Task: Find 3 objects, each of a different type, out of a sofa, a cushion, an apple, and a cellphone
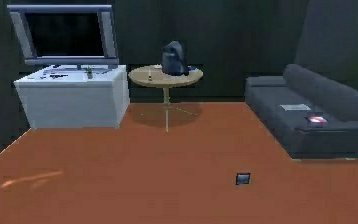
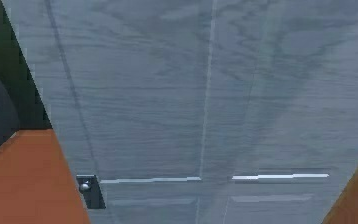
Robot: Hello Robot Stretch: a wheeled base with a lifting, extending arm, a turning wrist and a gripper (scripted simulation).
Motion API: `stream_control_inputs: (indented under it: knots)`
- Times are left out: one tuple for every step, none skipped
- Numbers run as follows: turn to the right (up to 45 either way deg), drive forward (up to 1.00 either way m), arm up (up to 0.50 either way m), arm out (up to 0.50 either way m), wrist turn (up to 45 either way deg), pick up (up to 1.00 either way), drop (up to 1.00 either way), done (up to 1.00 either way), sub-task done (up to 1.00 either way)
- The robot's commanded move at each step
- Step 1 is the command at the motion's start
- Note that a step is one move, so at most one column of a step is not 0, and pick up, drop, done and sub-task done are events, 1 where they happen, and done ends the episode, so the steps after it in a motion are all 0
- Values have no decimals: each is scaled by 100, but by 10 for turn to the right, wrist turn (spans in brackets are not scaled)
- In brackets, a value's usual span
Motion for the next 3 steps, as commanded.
stream_control_inputs:
  knots:
    - [0,45,0,0,0,0,0,0,0]
    - [360,0,0,0,0,0,0,0,0]
    - [30,0,0,0,0,0,0,0,0]
